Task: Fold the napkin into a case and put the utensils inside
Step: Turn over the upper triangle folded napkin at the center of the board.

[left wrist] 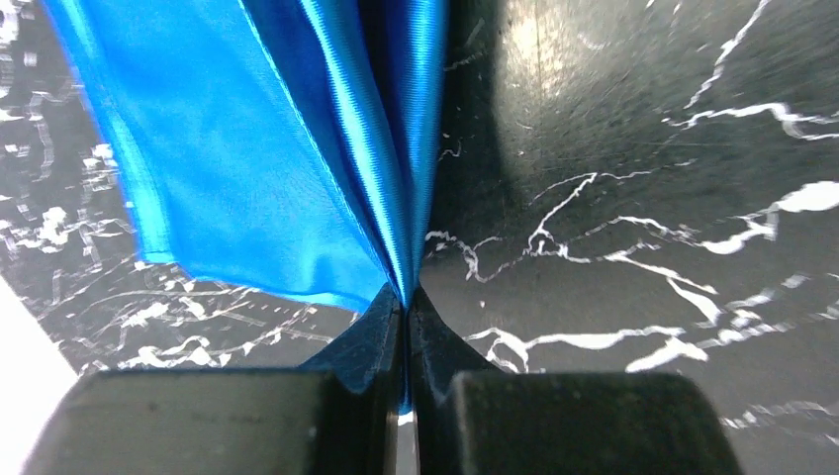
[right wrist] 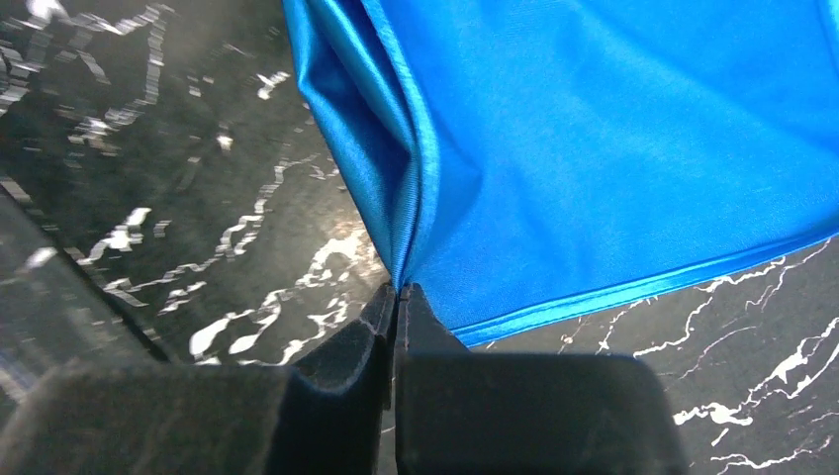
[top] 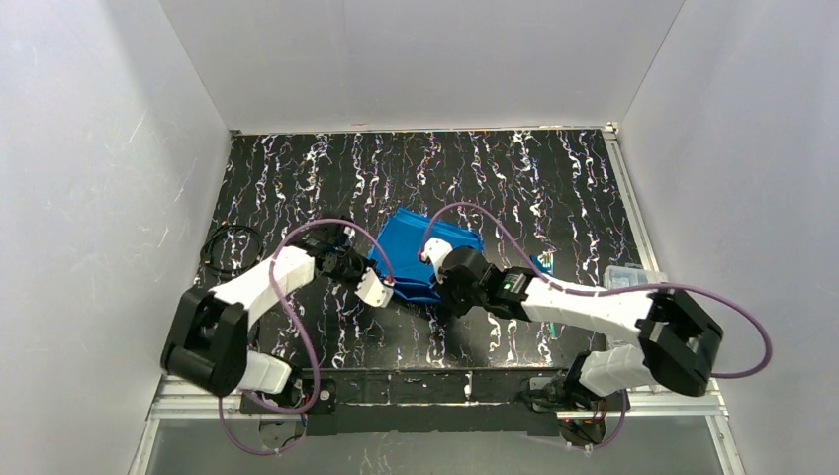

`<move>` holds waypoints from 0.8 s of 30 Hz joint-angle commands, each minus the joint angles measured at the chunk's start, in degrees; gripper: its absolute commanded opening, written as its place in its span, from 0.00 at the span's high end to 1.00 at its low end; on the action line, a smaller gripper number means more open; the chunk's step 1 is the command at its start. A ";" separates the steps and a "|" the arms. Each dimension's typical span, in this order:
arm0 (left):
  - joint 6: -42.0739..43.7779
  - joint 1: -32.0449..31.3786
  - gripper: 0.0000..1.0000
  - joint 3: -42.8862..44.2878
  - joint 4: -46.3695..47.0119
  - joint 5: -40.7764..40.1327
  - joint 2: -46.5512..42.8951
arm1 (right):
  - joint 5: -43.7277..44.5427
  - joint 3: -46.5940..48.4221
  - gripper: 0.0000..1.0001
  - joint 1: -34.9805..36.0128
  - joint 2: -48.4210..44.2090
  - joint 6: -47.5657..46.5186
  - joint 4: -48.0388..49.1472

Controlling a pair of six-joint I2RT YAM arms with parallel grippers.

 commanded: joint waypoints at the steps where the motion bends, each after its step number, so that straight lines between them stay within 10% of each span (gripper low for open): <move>1: -7.22 -2.28 1.00 6.11 -22.50 4.14 -9.97 | -5.99 5.16 0.99 -0.17 -6.66 3.47 -7.82; 14: -22.92 -9.86 1.00 24.72 -72.30 15.61 -20.15 | -33.63 11.54 0.99 5.14 -22.74 22.21 -22.84; 24: -30.88 -9.72 1.00 22.92 -62.37 13.04 -17.32 | -41.89 11.13 0.99 -7.15 -14.71 16.83 -21.10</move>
